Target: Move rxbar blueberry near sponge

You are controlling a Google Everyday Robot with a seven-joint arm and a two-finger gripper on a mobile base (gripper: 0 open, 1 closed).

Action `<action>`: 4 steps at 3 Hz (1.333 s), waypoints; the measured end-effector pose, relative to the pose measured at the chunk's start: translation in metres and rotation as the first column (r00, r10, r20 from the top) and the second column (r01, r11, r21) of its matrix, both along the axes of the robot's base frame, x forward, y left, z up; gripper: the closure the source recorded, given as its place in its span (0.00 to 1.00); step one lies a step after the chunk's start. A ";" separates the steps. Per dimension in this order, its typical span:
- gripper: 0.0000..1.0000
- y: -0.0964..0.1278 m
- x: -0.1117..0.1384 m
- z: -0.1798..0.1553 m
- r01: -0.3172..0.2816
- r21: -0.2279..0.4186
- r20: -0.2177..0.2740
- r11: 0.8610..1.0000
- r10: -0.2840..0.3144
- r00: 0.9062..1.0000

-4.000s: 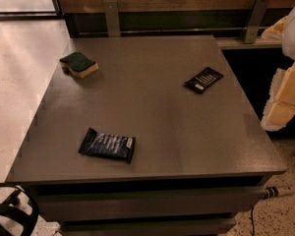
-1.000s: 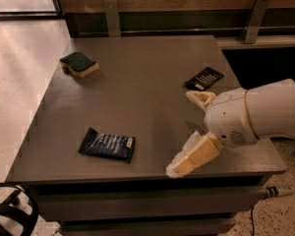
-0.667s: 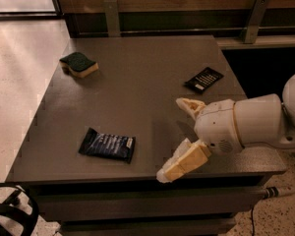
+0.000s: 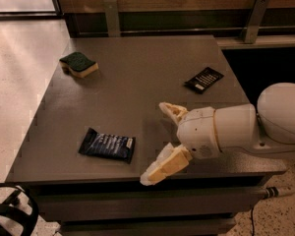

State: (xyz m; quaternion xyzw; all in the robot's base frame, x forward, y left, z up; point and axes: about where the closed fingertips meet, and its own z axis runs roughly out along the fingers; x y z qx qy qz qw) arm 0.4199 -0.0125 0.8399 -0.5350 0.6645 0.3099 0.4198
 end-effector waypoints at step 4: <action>0.00 0.070 0.001 -0.018 -0.080 0.031 -0.006 0.996 0.080 0.997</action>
Offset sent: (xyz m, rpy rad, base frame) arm 0.0014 0.0572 -0.0139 0.0679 -0.0055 0.0800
